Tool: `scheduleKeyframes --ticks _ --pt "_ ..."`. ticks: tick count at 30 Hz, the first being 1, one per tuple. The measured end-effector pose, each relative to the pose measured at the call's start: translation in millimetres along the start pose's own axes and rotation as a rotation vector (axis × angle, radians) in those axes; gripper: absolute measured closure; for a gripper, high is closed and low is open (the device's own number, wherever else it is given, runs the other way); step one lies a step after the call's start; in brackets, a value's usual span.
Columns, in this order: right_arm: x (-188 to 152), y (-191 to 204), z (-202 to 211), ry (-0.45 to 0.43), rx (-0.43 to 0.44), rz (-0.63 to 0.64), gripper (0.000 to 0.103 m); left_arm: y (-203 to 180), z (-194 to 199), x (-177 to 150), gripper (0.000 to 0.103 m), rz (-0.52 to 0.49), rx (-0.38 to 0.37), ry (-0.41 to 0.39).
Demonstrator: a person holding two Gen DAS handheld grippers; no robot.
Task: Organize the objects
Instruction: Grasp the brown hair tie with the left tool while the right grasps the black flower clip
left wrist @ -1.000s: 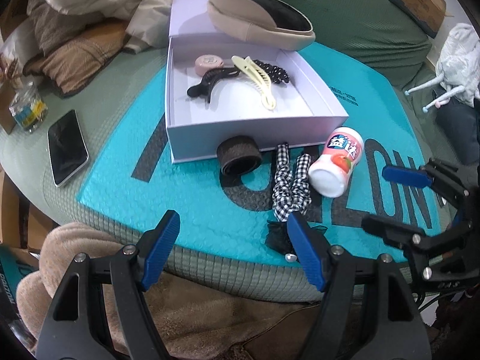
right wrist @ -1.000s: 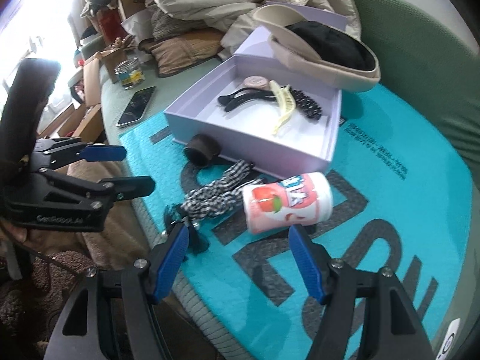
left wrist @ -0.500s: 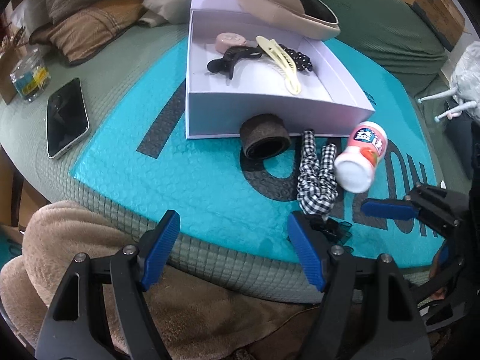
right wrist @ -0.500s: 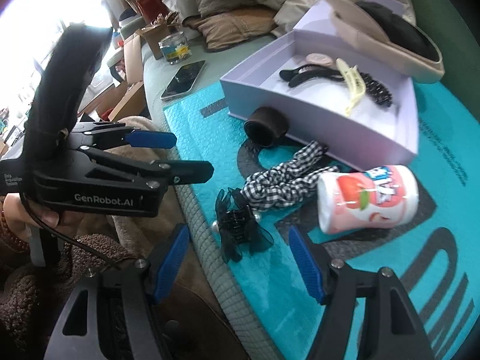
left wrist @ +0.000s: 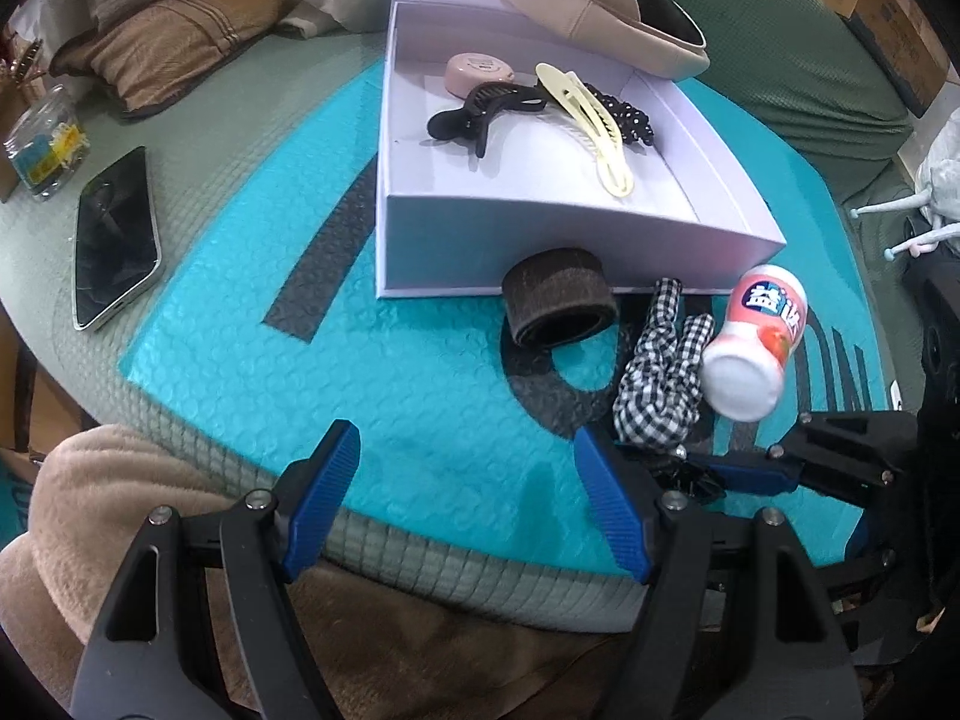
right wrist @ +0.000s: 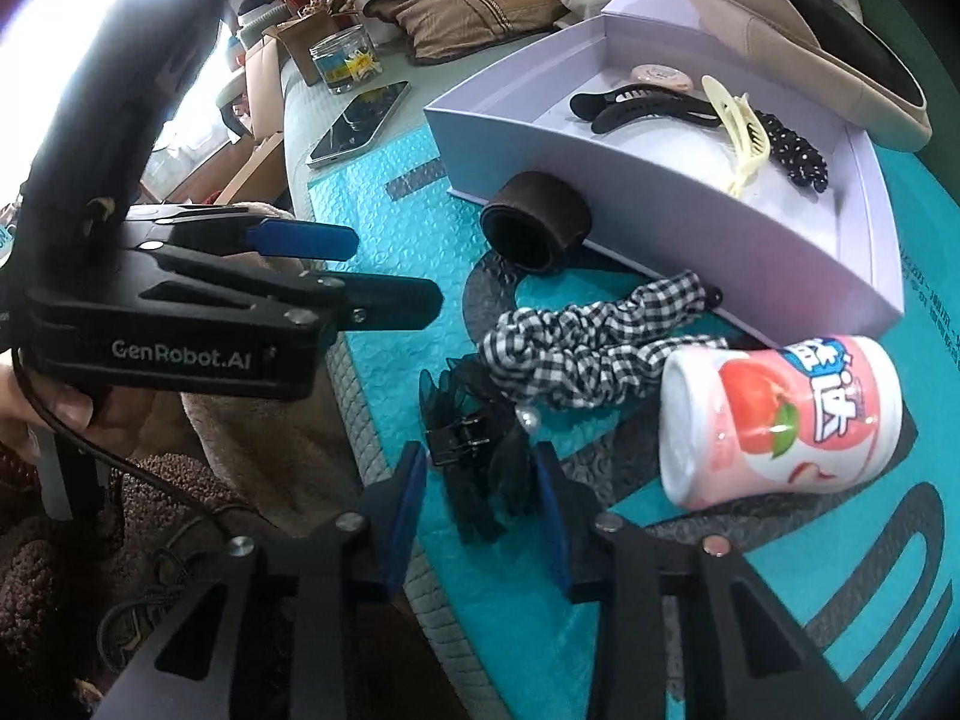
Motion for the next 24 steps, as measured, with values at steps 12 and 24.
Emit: scheduleKeyframes --ticks 12,24 --pt "-11 -20 12 0.028 -0.033 -0.012 0.068 -25 -22 21 0.03 -0.009 -0.045 -0.018" --pt "-8 -24 8 0.028 -0.023 -0.029 0.068 -29 -42 34 0.032 -0.029 0.021 -0.054"
Point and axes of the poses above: each gripper's, at about its wrist camera, not at the fingertips, and z roughly against the way its jaws point, y to its left, x to its top, the point moved 6 cm from there along -z, roughly the way its jaws point, and after that the axes turned 12 degrees about -y, right-handed, at the moved point
